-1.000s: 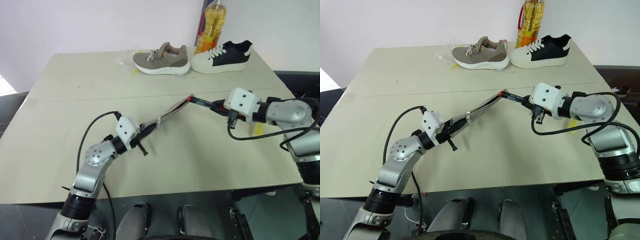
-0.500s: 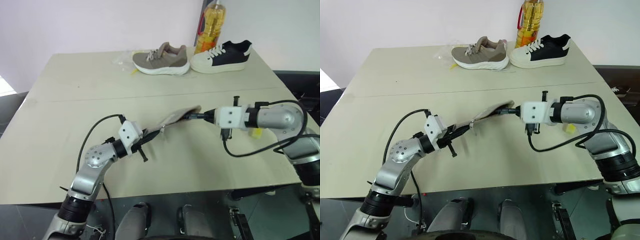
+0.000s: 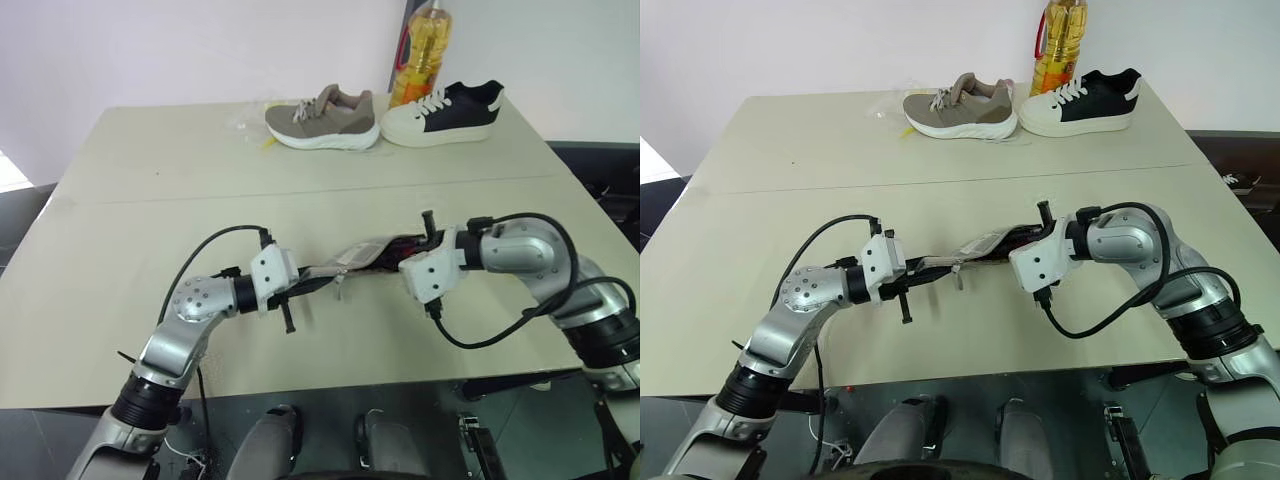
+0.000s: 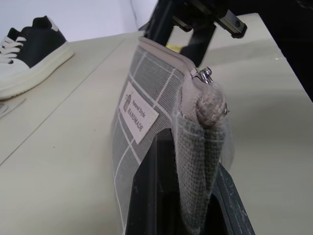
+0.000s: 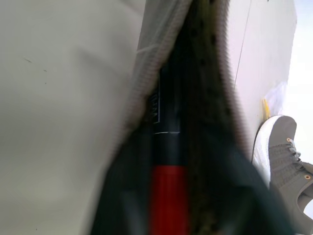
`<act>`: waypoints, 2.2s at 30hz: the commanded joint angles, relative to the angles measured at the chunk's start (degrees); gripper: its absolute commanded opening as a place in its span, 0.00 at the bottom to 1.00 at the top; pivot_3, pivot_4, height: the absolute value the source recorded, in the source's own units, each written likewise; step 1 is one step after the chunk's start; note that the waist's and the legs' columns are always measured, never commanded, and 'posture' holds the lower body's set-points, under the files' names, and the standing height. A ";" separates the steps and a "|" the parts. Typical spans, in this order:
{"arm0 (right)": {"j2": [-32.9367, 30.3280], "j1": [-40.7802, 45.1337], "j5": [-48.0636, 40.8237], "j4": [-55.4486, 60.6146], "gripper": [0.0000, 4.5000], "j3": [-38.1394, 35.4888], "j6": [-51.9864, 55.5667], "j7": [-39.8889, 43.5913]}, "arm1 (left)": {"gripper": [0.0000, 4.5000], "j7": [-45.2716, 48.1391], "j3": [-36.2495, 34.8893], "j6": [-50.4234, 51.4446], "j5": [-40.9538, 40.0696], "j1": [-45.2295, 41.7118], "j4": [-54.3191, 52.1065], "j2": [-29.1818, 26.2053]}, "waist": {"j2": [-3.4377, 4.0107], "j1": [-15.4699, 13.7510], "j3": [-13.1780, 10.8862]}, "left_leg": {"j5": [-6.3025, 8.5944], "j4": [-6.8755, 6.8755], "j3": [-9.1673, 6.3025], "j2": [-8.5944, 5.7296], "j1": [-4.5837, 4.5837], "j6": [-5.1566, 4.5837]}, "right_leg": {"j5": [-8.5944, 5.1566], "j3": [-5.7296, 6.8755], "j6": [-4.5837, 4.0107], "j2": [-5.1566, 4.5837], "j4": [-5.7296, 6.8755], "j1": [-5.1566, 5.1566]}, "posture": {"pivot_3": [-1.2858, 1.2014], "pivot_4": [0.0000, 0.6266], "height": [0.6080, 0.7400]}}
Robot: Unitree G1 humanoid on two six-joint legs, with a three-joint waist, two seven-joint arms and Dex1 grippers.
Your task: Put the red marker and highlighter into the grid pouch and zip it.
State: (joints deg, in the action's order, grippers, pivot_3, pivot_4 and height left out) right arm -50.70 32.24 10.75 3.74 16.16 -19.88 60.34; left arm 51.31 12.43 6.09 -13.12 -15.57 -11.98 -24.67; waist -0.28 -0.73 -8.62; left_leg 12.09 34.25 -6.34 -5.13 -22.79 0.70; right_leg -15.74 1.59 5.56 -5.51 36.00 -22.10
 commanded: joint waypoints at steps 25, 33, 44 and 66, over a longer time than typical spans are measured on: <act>10.35 -2.24 -22.93 -19.58 0.98 -36.77 79.54 -40.58 | 0.00 -16.09 4.74 -18.29 15.15 -3.72 14.53 12.75 | -0.01 -0.01 0.14 | -0.02 0.09 0.06 -0.01 -0.16 -0.03 | 0.02 0.01 0.00 -0.01 0.08 -0.10 | 0.52 0.24 0.99; 11.79 -2.38 -23.98 -17.63 0.28 -36.98 80.90 -42.32 | 0.00 -16.34 4.64 -18.48 15.16 -3.89 15.16 13.61 | -0.01 0.02 0.14 | -0.01 0.17 0.06 -0.03 -0.15 -0.04 | 0.03 0.02 0.01 0.01 0.12 -0.06 | 0.52 0.24 0.99; -1.86 -8.03 -15.44 1.88 0.20 -16.26 40.20 -19.21 | 0.00 -15.22 -1.47 -14.26 8.53 -2.28 11.51 10.10 | 0.01 0.78 0.12 | -0.01 0.15 0.07 0.03 -0.08 -0.04 | 0.01 0.08 0.06 0.21 0.15 -0.06 | 0.52 0.24 0.99; -5.33 -5.09 -3.71 3.30 0.20 -7.45 18.41 -6.20 | 0.00 -11.78 0.51 -13.72 8.37 -0.87 7.65 7.74 | -0.05 -0.01 0.09 | 0.01 0.22 -0.03 -0.03 -0.02 -0.03 | 0.00 0.06 0.04 0.01 0.06 0.10 | 0.52 0.24 0.99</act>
State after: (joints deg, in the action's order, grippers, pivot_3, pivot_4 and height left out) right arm -54.44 25.50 4.63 6.67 8.26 3.46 53.07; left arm 38.28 12.49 -6.93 -4.22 -16.05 -1.12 -16.31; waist -0.33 -0.74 -8.53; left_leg 12.10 34.48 -6.38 -5.15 -22.81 0.67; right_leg -15.74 1.65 5.59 -5.49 36.07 -22.00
